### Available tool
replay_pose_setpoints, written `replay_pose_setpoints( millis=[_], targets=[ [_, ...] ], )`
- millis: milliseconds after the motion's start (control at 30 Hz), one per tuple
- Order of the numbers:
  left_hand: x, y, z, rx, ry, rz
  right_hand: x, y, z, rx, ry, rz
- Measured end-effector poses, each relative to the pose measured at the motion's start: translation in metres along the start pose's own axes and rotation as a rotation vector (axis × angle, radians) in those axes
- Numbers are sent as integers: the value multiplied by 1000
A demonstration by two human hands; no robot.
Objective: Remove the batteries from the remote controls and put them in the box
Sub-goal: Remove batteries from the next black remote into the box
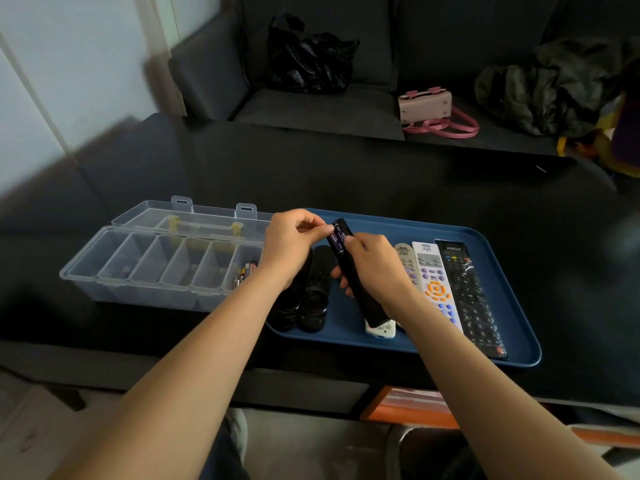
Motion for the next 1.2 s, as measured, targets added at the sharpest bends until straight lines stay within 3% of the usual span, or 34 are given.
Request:
replay_pose_setpoints(
  millis=[133, 433, 500, 667, 933, 1200],
  targets=[
    [1, -1, 0, -3, -10, -11, -1, 1, -1, 4, -6, -11],
    [26, -17, -3, 140, 148, 53, -2, 9, -4, -24, 52, 125],
    [33, -29, -5, 144, 172, 37, -1, 14, -5, -63, 105, 191],
    [43, -77, -12, 217, 261, 242, -3, 36, -12, -198, 245, 351],
    [7, -100, -22, 66, 198, 644, -17, 77, -20, -294, 283, 434],
    [29, -92, -25, 83, 425, 579, -26, 93, -20, -354, 262, 470]
  ],
)
Point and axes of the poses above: each hand's wrist, its own z-axis towards the middle knuckle, its own y-axis out of the palm, x = y × z, the point moved 9 cm from there along z, towards the middle knuckle, and after that the axes turned 4 degrees about x, right-handed, at the moved point
